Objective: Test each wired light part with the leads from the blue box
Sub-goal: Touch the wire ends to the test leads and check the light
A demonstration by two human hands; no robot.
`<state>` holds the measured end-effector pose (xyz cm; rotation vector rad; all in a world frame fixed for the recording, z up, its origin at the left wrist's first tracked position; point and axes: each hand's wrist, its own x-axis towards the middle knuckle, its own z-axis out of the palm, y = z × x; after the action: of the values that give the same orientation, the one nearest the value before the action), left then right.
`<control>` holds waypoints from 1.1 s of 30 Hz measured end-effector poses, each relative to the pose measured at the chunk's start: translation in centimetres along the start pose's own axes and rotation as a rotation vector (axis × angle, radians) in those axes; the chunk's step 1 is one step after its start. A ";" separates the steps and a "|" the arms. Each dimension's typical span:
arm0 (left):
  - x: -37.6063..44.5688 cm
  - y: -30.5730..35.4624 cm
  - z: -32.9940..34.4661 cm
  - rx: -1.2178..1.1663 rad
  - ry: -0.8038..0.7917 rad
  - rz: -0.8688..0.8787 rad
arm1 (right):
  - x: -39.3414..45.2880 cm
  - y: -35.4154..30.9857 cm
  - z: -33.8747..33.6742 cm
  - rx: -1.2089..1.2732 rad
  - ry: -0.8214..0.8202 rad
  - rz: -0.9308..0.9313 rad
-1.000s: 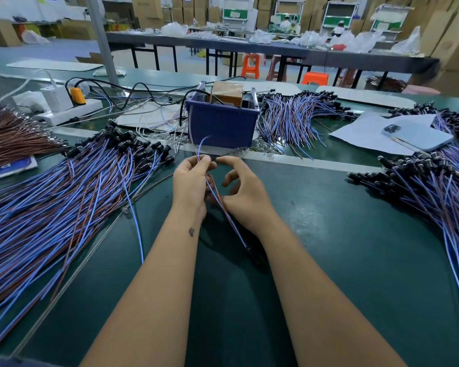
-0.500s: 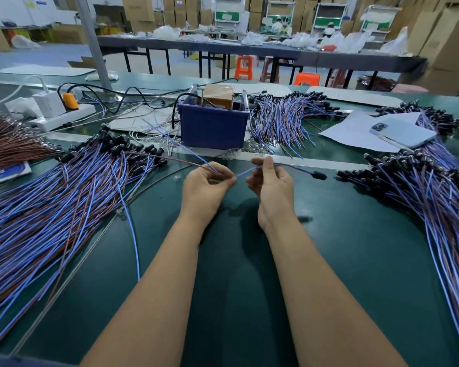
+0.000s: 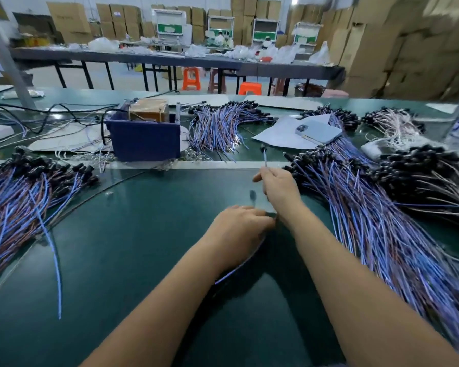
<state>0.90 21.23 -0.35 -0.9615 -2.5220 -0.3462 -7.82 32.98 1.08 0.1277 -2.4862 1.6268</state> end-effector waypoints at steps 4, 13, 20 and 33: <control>3.0 3.9 1.5 -0.312 -0.055 -0.078 | 0.8 0.1 -5.9 -0.363 0.097 -0.133; 4.4 7.2 4.1 -0.484 -0.205 -0.107 | 1.0 3.1 -12.2 -0.699 0.242 0.040; 2.8 2.6 3.7 -0.348 0.015 -0.529 | -0.2 1.2 -7.9 -0.762 0.328 -0.017; -10.2 -10.9 -4.8 0.040 0.317 -1.209 | -4.2 -4.3 13.9 -0.603 -0.238 -0.298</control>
<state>1.80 5.65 -1.69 0.6981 -2.4682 -0.6930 -4.24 18.41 -1.28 0.6018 -2.8369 0.7437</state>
